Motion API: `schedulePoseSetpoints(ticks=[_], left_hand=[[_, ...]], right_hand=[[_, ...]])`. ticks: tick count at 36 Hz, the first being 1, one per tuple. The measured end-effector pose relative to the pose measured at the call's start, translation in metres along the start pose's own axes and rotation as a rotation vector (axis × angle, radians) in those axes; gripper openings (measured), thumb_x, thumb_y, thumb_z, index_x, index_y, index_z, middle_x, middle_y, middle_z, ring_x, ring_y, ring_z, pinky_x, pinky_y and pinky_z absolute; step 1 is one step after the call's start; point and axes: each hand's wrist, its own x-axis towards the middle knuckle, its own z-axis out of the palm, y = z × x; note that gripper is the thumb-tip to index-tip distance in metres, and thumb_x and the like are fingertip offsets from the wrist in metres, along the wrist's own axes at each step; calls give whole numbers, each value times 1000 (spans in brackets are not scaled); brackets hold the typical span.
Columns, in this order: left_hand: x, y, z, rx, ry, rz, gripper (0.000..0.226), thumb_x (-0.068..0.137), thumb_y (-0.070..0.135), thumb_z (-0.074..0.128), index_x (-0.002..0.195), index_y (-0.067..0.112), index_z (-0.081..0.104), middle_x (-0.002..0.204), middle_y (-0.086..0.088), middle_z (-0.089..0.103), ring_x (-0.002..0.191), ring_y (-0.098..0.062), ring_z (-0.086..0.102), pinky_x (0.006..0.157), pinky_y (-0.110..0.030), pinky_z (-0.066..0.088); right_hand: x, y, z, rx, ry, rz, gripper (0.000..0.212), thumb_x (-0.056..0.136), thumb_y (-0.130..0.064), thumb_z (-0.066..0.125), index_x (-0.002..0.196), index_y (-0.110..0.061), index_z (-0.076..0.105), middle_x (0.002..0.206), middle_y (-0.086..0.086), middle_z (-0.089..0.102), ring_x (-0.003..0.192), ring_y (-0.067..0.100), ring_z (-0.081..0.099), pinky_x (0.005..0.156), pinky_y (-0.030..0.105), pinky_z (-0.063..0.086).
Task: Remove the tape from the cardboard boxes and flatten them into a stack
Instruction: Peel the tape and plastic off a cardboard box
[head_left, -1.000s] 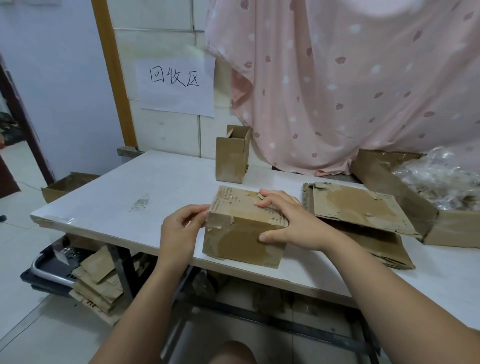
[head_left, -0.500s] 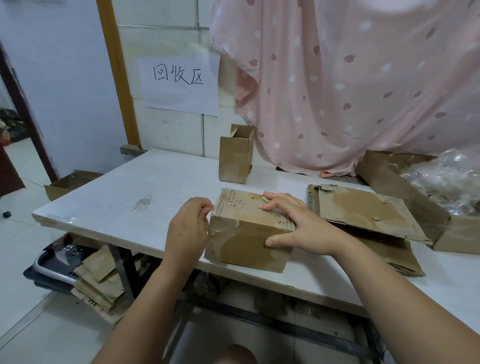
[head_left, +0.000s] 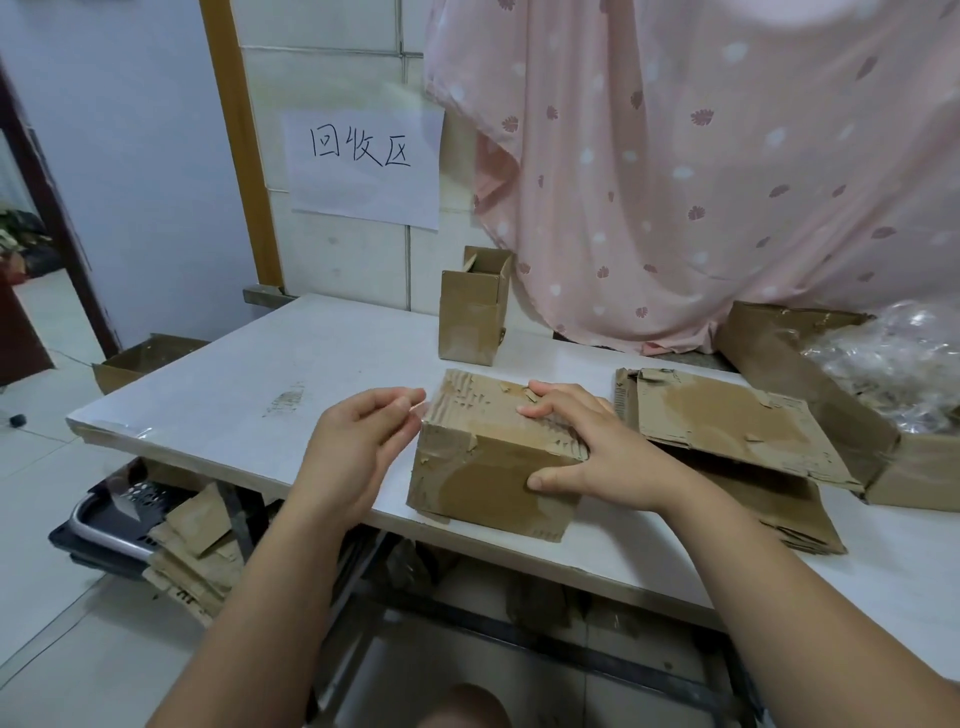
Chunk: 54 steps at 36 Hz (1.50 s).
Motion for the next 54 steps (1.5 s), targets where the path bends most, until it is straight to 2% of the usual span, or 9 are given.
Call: schedulePoseSetpoints(ticks=[5, 9, 13, 19, 26, 37, 45, 50, 54], left_hand=[[3, -1, 4, -283, 114, -278, 16, 93, 10, 57, 92, -6, 59, 99, -16, 62, 91, -21, 63, 85, -28, 54], [12, 3, 8, 249, 49, -334, 39, 91, 42, 56, 81, 5, 62, 68, -4, 52, 53, -11, 42, 49, -19, 39], [14, 13, 14, 592, -24, -355, 48, 94, 54, 42, 69, 14, 54, 53, 2, 34, 46, -13, 26, 42, -21, 21], [20, 17, 16, 279, -38, -499, 41, 95, 36, 52, 59, 17, 51, 47, 6, 27, 34, -6, 15, 35, -16, 10], [23, 23, 26, 358, 20, -158, 38, 99, 22, 42, 62, 15, 37, 54, 0, 34, 49, -15, 30, 51, -25, 34], [13, 13, 34, 710, 205, 250, 40, 101, 27, 37, 81, 8, 66, 79, 4, 68, 72, -7, 60, 58, -22, 40], [11, 15, 41, -7, 311, -155, 24, 98, 13, 48, 78, 6, 59, 78, -3, 68, 41, -9, 62, 34, -18, 44], [19, 21, 34, -106, 225, -283, 21, 97, 10, 49, 113, 0, 58, 90, -10, 66, 71, -16, 63, 61, -28, 56], [27, 22, 23, -78, 172, -310, 36, 94, 11, 53, 59, 8, 44, 99, -16, 63, 81, -22, 65, 69, -30, 54]], right_hand=[[4, -7, 6, -16, 18, -1, 60, 72, -41, 77, 123, -45, 45, 142, -27, 25, 132, 4, 17, 107, 31, 21], [2, -8, 8, -18, 36, 3, 58, 73, -41, 76, 122, -46, 45, 144, -26, 25, 133, 8, 18, 110, 35, 23], [0, -8, 7, -11, 45, 10, 59, 74, -40, 76, 125, -43, 46, 144, -25, 26, 134, 8, 17, 108, 31, 22], [-1, -8, 6, -4, 37, 14, 61, 75, -39, 75, 128, -41, 45, 144, -26, 24, 133, 5, 16, 106, 29, 20], [-3, -7, 6, -3, 54, 27, 60, 73, -41, 75, 124, -43, 44, 135, -30, 24, 132, 7, 18, 102, 27, 21], [-6, -8, 4, -38, 44, 54, 64, 72, -46, 74, 127, -45, 41, 136, -27, 24, 130, 10, 22, 103, 36, 29], [-2, -15, 4, -30, 22, 52, 64, 72, -44, 75, 127, -44, 42, 123, -29, 23, 124, 8, 23, 94, 31, 29], [-2, -15, 5, -24, 18, 37, 64, 73, -42, 75, 127, -42, 42, 128, -26, 24, 124, 8, 21, 95, 28, 25], [0, -16, 7, -2, 13, 31, 61, 73, -41, 75, 124, -42, 43, 124, -27, 24, 121, 4, 19, 95, 26, 24]])
